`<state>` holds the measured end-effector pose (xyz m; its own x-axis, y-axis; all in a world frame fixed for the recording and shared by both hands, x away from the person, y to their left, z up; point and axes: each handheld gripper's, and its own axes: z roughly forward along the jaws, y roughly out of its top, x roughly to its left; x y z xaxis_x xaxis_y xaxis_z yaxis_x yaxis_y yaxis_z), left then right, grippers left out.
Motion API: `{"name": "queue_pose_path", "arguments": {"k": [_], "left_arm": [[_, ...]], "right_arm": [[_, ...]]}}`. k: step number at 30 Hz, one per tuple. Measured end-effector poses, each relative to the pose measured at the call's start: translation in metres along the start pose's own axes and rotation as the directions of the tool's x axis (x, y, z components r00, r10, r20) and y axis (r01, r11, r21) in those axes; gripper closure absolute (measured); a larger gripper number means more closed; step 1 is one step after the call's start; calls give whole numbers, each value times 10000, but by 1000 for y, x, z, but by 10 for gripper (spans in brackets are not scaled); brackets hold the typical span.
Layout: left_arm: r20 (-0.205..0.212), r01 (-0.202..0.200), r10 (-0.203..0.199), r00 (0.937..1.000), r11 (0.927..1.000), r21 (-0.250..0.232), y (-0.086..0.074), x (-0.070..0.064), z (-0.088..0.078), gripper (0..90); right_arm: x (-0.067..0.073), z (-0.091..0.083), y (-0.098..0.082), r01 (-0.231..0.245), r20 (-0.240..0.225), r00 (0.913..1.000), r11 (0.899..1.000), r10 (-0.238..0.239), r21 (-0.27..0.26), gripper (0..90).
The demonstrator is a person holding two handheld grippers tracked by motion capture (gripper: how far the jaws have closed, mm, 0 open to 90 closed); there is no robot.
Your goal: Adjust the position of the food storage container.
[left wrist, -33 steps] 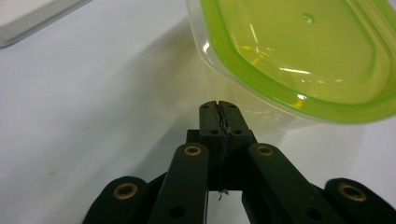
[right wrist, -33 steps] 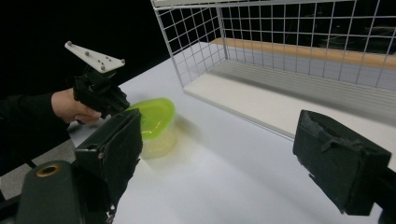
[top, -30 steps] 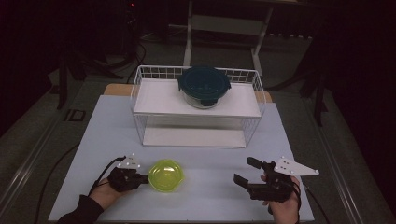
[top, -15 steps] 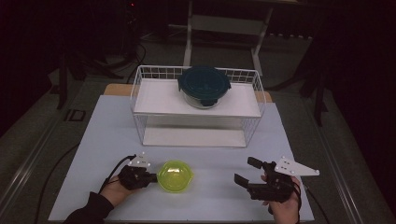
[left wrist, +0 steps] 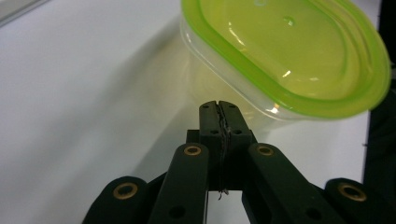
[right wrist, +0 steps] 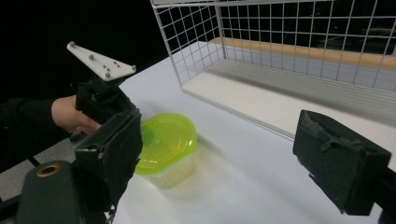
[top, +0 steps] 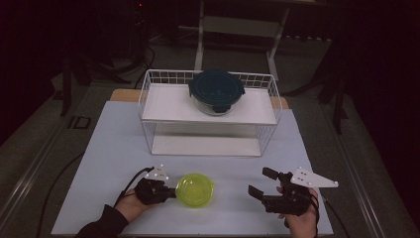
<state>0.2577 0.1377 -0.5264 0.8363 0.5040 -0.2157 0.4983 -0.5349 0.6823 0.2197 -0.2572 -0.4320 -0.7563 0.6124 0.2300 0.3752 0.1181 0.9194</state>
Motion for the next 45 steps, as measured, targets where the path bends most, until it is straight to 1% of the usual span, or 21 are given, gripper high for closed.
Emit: {"name": "queue_pose_path", "arguments": {"k": [4, 5, 9, 18, 19, 20, 21, 22, 24, 25, 28, 29, 31, 32, 35, 36, 37, 38, 41, 43, 45], "left_arm": [[103, -22, 21, 9999, 9999, 106, 3, -4, 7, 884], [214, 45, -47, 9998, 9999, 110, 4, -4, 9, 884], [314, -88, 83, 9995, 9999, 145, 9, -7, 16, 884], [403, -187, 183, 9990, 9998, 114, 20, -10, 29, 884], [522, -143, 136, 9985, 9998, 128, 22, -11, 30, 884], [512, -250, 241, 9984, 9996, 158, 22, -11, 32, 884], [512, -250, 241, 9984, 9996, 158, 22, -11, 32, 884], [630, -281, 268, 9977, 9994, 201, 24, -12, 33, 884], [637, -331, 317, 9975, 9993, 201, 25, -13, 35, 884], [707, -319, 303, 9970, 9993, 210, 26, -14, 35, 884], [695, -213, 201, 9974, 9996, 174, 27, -14, 37, 884], [598, -253, 240, 9979, 9995, 200, 27, -14, 37, 884], [586, -205, 193, 9981, 9996, 208, 26, -13, 35, 883], [490, -276, 263, 9985, 9993, 256, 25, -12, 33, 883], [422, -79, 73, 9991, 9999, 121, 24, -9, 26, 881], [364, 102, -99, 9993, 9999, -70, 24, -8, 21, 880], [305, 201, -196, 9993, 9996, -184, 24, -7, 17, 869], [268, 372, -364, 9990, 9988, -316, 24, -6, 13, 829], [285, 704, -687, 9972, 9956, -620, 25, -2, -2, 677], [327, 840, -817, 9961, 9935, -767, 25, -1, -8, 582], [461, 835, -793, 9958, 9917, -980, 26, -3, -17, 498]], "right_arm": [[-1, 0, 0, 23, 2, 10000, 10000, -23, 21, 153], [-1, 0, -1, 36, 2, 10000, 10000, -36, 29, 153], [0, 0, -1, 54, 12, 10000, 10000, -54, 21, 153], [-1, 0, -1, 62, 46, 10000, 10000, -62, 28, 153], [-1, 0, -1, 62, 39, 10000, 10000, -62, 32, 153], [-1, 0, -2, 69, 34, 10000, 10000, -69, 27, 153], [-1, 0, -2, 69, 34, 10000, 10000, -69, 27, 153], [-1, 1, -2, 74, 39, 10000, 10000, -74, 45, 153], [-1, 1, -2, 56, 31, 10000, 10000, -56, 37, 153], [-1, 1, -2, 54, 28, 10000, 10000, -55, 41, 153], [-1, 1, -2, 51, 24, 10000, 10000, -51, 59, 153], [-1, 2, -2, 57, 24, 10000, 10000, -57, 64, 153], [0, 2, -2, 61, 16, 10000, 9999, -61, 83, 153], [0, 2, -2, 76, 21, 10000, 9999, -76, 95, 153], [0, 2, -2, 111, 34, 9999, 9999, -111, 130, 153], [0, 2, -2, 114, 39, 9999, 9998, -115, 136, 153], [0, 3, -2, 132, 48, 9999, 9998, -133, 143, 153], [0, 3, -2, 151, 61, 9999, 9998, -152, 154, 153], [0, 4, -3, 217, 54, 9997, 9995, -218, 210, 157], [0, 5, -4, 249, 80, 9997, 9993, -252, 281, 157], [1, 5, -5, 279, 146, 9995, 9992, -284, 296, 158]]}}
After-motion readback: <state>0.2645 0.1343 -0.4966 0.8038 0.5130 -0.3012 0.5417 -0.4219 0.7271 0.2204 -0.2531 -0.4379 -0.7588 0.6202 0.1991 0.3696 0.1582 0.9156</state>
